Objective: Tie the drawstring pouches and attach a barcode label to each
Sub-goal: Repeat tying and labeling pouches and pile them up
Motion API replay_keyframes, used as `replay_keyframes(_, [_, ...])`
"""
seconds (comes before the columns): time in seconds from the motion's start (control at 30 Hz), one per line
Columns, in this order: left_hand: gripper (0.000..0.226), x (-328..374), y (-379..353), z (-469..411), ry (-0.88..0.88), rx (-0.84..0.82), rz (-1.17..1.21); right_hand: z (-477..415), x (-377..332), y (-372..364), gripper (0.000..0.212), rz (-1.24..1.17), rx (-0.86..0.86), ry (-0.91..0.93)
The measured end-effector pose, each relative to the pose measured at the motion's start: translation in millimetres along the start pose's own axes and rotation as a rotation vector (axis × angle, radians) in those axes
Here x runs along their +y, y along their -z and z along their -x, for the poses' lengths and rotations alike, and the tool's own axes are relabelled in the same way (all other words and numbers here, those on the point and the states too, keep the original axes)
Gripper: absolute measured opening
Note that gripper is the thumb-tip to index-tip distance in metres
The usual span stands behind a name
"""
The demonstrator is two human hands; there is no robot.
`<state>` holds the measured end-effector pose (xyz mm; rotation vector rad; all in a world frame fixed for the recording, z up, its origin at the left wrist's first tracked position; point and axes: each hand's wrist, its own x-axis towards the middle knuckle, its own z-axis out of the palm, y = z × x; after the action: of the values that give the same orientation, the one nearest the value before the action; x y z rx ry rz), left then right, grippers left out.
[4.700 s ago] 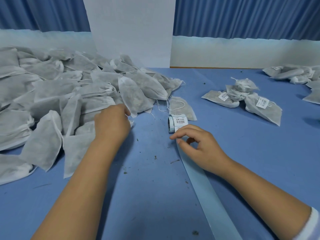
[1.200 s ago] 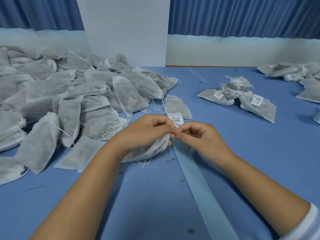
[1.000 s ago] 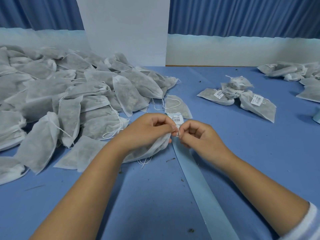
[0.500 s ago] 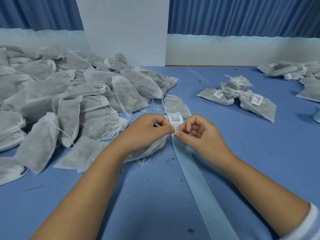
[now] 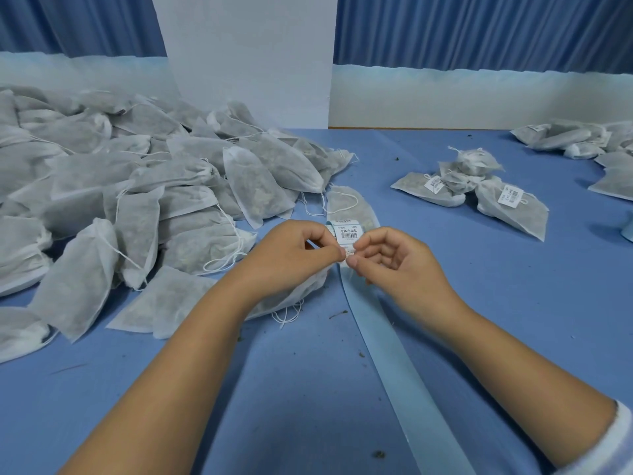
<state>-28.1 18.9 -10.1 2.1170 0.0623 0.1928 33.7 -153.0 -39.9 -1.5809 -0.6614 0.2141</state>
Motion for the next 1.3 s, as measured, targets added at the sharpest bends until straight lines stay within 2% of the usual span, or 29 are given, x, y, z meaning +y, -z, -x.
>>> replay_keyframes(0.13, [0.012,-1.5,0.1,-0.3,-0.009,0.004,-0.028,1.4,1.3,-0.8,0.016,0.196,0.024,0.072])
replay_keyframes(0.27, [0.010,-5.5,1.5,-0.3,-0.023,0.064,-0.103,0.1,2.0,1.7,0.013,0.247,-0.021,0.007])
replay_keyframes(0.37, [0.011,-6.4,0.6,-0.1,-0.033,0.067,-0.119,-1.3,0.9,2.9,0.014,0.221,-0.062,-0.061])
replay_keyframes(0.57, [0.013,-6.7,0.8,-1.4,-0.037,0.057,-0.086,-2.1,-2.2,3.3,0.015,0.005,-0.112,-0.161])
replay_keyframes(0.77, [0.013,-5.4,-2.3,1.8,-0.062,0.009,-0.106,-1.8,-3.1,4.3,0.021,0.096,-0.111,-0.218])
replay_keyframes(1.03, [0.011,0.4,0.7,3.0,-0.020,-0.062,-0.033,0.1,-4.7,3.7,0.016,-0.027,-0.113,-0.157])
replay_keyframes(1.17, [0.013,-0.1,3.3,2.9,0.015,-0.069,0.050,-0.2,-5.8,4.6,0.019,-0.114,-0.071,-0.109])
replay_keyframes(1.3, [0.015,-2.2,2.9,3.5,0.074,-0.092,0.102,0.9,-6.2,6.6,0.025,-0.089,-0.089,-0.003])
